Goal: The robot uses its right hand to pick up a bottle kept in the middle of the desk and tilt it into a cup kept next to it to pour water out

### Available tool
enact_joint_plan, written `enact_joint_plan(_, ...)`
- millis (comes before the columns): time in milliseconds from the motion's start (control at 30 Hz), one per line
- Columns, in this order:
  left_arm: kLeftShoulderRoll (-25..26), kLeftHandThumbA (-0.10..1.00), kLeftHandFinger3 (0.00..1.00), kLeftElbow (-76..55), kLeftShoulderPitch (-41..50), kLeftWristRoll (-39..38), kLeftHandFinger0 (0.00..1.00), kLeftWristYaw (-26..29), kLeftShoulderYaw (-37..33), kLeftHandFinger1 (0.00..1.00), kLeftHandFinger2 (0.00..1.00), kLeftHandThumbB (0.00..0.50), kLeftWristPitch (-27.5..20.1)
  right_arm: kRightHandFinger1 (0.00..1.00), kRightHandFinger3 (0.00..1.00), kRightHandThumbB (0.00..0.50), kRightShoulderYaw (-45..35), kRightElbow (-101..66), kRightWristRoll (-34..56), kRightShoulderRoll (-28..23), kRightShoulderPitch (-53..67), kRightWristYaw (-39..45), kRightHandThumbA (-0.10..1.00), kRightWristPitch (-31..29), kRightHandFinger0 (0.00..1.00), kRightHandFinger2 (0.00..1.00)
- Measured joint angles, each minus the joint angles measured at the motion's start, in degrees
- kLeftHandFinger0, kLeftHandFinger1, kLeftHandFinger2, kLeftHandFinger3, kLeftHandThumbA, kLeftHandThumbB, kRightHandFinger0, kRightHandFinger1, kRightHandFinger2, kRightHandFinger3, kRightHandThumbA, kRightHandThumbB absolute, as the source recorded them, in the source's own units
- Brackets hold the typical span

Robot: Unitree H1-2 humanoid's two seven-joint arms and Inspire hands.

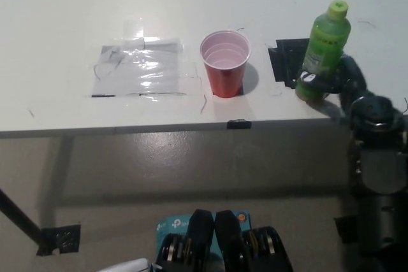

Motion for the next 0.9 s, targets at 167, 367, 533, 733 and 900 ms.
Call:
enact_joint_plan(167,0.00,1.00,1.00,0.18,-0.07,-0.02,1.00,-0.35,-0.60,1.00,1.00,0.380,0.00,0.10,1.00,0.042,-1.15,1.83,1.07,2.10,-0.08,-5.87,0.35,-3.07,0.10,0.18)
enact_joint_plan(367,0.01,1.00,1.00,0.19,-0.50,-0.05,1.00,-0.78,-1.18,1.00,1.00,0.382,0.00,0.00,0.50,0.000,-0.98,3.93,2.17,2.99,-0.27,-12.12,-0.10,-7.68,0.00,0.00)
enact_joint_plan(533,0.01,1.00,1.00,0.31,-0.67,-0.11,1.00,-0.93,-1.24,1.00,1.00,0.388,0.00,0.00,0.37,0.000,0.82,3.83,2.29,2.48,-0.16,-14.77,-0.10,-11.08,0.00,0.00)
enact_joint_plan(733,0.01,1.00,1.00,0.33,-0.83,-0.09,1.00,-1.36,-1.14,1.00,1.00,0.399,0.01,0.00,0.43,0.001,9.04,2.03,0.54,-2.56,1.19,-15.40,-0.10,-14.59,0.00,0.00)
enact_joint_plan(900,0.01,1.00,1.00,0.33,-0.84,-0.08,1.00,-1.81,-0.96,1.00,1.00,0.404,0.01,0.00,0.40,0.018,20.91,-2.11,-4.54,-12.00,1.69,-14.72,-0.10,-16.13,0.00,0.00)
